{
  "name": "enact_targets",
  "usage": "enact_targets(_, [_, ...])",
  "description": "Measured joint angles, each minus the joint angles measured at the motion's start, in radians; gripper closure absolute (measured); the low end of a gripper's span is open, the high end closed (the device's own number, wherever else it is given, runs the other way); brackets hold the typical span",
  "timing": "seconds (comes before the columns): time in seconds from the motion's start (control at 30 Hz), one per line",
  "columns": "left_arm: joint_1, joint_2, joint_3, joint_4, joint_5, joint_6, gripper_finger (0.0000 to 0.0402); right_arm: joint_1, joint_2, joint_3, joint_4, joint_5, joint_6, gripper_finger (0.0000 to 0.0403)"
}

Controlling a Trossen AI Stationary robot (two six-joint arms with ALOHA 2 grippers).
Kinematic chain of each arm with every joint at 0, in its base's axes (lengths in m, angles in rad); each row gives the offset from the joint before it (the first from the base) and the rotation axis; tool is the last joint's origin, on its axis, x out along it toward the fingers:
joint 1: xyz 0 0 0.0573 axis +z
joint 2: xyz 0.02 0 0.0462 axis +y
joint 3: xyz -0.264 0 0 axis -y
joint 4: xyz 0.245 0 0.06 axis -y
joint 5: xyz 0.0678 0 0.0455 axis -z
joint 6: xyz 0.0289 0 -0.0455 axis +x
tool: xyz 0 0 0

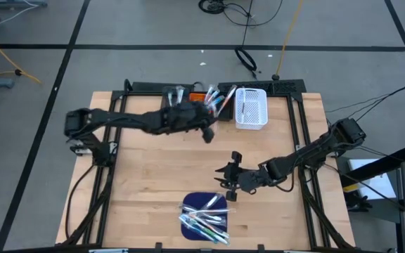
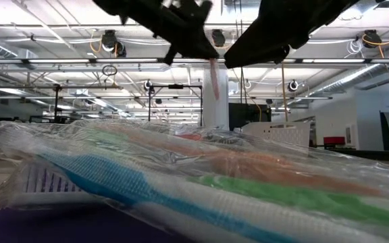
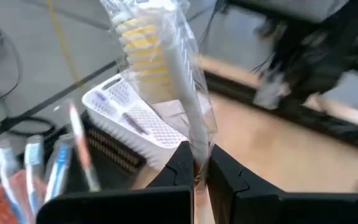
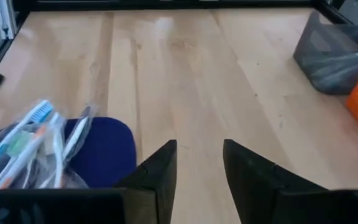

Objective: Pick & Place Toothbrushes
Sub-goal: Put the orange toothbrush into the black bin

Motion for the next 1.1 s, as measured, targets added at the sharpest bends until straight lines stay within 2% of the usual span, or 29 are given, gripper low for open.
enact_targets(0.23, [0.078,0.204,0.267,-0.220,0.044,0.057,0.0394,0.044,0.000,0.000,-0.033,0.000,0.033,0.0281])
enact_targets(0.5, [0.152,0.332,0.479,-0.354,0.047,0.085,0.0394,0.097,0.000,0.000,-0.086,0.000,0.059,0.0286])
enact_targets(0.63, [0.181,0.362,0.526,-0.379,0.049,0.087,0.0394,0.111,0.000,0.000,-0.118,0.001,0.066,0.0287])
enact_targets(1.1, [0.242,0.387,0.527,-0.402,0.049,0.069,0.0394,0.116,0.000,0.000,-0.176,0.004,0.096,0.0287])
